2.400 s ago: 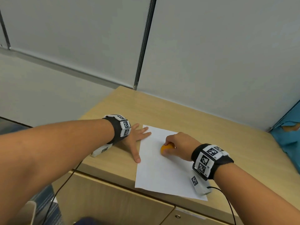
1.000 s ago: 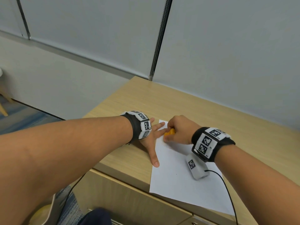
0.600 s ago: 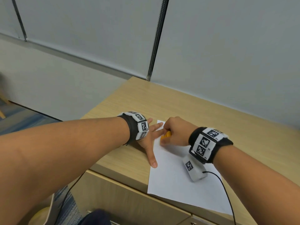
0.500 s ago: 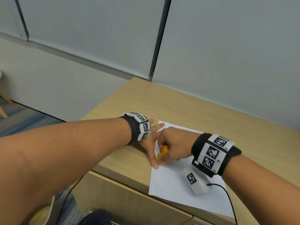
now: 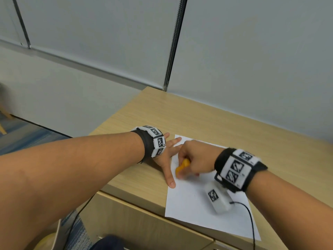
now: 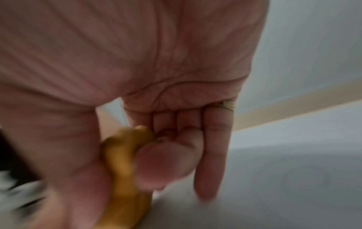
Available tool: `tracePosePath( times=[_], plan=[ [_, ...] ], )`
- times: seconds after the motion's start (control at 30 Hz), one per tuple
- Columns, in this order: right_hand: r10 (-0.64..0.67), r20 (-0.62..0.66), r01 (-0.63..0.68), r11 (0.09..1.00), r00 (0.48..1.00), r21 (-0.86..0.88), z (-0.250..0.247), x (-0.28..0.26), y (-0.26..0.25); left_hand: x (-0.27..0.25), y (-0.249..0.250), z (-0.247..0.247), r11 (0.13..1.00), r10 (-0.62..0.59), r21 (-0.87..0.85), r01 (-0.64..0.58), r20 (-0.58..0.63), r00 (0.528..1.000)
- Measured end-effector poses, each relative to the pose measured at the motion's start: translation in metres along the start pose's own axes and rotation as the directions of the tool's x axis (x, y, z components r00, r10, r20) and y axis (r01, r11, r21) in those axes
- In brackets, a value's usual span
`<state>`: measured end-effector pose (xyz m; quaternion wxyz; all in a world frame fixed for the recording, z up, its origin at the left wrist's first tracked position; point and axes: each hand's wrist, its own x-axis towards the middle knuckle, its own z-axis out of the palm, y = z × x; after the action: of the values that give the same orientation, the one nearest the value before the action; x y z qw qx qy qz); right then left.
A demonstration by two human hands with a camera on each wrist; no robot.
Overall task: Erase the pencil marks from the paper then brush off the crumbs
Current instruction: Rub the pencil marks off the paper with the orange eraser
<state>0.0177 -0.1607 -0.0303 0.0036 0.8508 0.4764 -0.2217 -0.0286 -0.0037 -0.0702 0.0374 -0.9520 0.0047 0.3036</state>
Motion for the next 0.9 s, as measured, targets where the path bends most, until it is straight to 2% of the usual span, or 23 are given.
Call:
tracePosePath(
  times=[0.1, 0.3, 0.43, 0.5, 0.67, 0.9],
  plan=[
    [0.148, -0.182, -0.148, 0.989, 0.972, 0.016, -0.014, 0.018, 0.024, 0.003, 0.0, 0.001, 1.0, 0.002, -0.012, -0.002, -0.012, 1.0],
    [0.233, -0.219, -0.236, 0.972, 0.947, 0.015, -0.006, 0.003, 0.029, 0.005, -0.001, 0.0, 1.0, 0.008, -0.015, -0.008, -0.01, 1.0],
    [0.355, -0.324, -0.413, 0.902, 0.877, -0.128, 0.009, -0.03, 0.046, -0.001, 0.001, 0.0, 1.0, -0.007, 0.004, 0.007, -0.023, 1.0],
    [0.401, -0.328, -0.463, 0.876, 0.856, -0.137, 0.02, -0.039, 0.048, -0.007, 0.003, -0.002, 1.0, -0.013, 0.025, 0.014, -0.053, 0.999],
    [0.406, -0.341, -0.457, 0.885, 0.848, -0.084, 0.027, -0.04, 0.049, -0.02, 0.016, 0.003, 0.996, -0.08, 0.04, 0.082, -0.061, 0.995],
    [0.318, -0.298, -0.344, 0.938, 0.9, -0.037, 0.019, -0.036, 0.045, -0.059, 0.047, 0.023, 0.981, -0.182, 0.057, 0.188, -0.093, 0.979]
  ],
)
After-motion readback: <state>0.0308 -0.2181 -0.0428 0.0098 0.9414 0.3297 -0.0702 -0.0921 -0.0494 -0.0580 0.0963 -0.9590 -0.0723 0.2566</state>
